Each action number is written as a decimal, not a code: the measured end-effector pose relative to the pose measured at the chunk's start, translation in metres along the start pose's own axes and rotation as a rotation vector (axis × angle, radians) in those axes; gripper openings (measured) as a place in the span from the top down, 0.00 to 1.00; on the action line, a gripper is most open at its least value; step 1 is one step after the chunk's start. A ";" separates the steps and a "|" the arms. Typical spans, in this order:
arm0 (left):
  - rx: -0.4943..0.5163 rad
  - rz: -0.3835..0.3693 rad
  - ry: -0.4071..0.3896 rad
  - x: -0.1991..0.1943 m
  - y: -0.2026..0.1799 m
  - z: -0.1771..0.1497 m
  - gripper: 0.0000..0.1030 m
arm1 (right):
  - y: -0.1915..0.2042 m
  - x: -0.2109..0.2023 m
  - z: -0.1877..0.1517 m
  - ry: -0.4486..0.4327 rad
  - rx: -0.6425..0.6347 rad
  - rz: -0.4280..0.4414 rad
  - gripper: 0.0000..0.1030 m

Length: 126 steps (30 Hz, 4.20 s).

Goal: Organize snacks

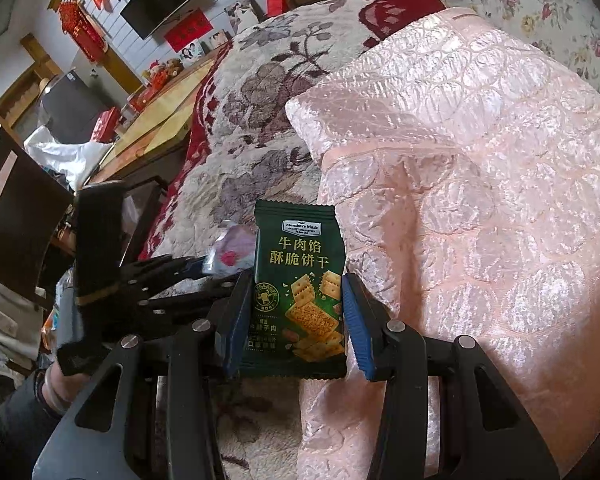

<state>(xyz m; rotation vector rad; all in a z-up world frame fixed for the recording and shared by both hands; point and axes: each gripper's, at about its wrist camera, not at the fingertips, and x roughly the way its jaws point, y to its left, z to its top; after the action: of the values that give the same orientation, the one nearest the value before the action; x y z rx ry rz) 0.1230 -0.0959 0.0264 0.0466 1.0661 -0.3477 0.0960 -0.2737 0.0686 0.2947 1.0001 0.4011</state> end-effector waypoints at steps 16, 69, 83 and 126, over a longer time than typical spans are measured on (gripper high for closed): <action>-0.117 -0.001 -0.053 -0.060 0.054 -0.047 0.82 | 0.055 0.010 -0.029 0.046 -0.114 0.040 0.58; -0.616 0.336 -0.224 -0.230 0.278 -0.216 0.82 | 0.408 0.128 -0.092 0.297 -0.688 0.284 0.58; -0.625 0.343 -0.213 -0.205 0.303 -0.195 0.82 | 0.435 0.177 -0.065 0.266 -0.733 0.163 0.58; -0.642 0.516 -0.347 -0.240 0.251 -0.213 0.07 | 0.378 0.105 -0.072 0.080 -0.587 0.135 0.49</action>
<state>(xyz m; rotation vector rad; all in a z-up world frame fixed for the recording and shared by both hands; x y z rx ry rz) -0.0861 0.2462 0.0977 -0.2992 0.7452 0.4472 0.0125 0.1143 0.1108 -0.1868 0.8985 0.8114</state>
